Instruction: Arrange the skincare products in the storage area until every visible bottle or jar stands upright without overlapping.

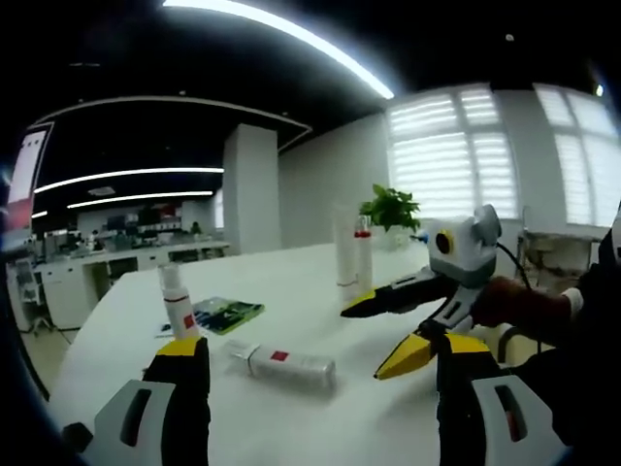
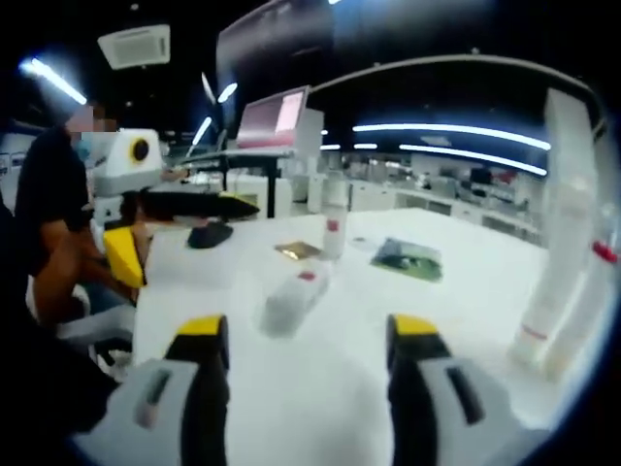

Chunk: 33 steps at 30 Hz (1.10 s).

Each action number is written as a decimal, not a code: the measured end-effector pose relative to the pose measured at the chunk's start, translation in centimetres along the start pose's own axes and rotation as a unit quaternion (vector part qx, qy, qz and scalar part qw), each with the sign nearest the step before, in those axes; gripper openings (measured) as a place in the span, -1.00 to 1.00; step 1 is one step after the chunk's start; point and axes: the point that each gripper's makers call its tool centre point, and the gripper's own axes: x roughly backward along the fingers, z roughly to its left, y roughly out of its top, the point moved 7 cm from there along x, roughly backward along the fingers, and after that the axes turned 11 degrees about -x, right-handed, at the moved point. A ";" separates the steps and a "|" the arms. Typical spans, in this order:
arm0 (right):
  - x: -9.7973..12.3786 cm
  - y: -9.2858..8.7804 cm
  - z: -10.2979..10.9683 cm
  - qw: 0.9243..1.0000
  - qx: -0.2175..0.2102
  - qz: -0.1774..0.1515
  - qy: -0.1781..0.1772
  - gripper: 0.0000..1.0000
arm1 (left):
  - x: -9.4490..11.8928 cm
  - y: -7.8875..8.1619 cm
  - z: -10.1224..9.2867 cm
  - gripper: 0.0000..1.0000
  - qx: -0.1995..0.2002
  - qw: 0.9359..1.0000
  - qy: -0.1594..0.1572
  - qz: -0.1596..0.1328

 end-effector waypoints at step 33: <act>-4.4 -0.2 0.9 0.999 0.000 0.041 -0.007 -0.17 | 0.7 -0.5 0.9 0.99 0.018 1.000 0.013 0.005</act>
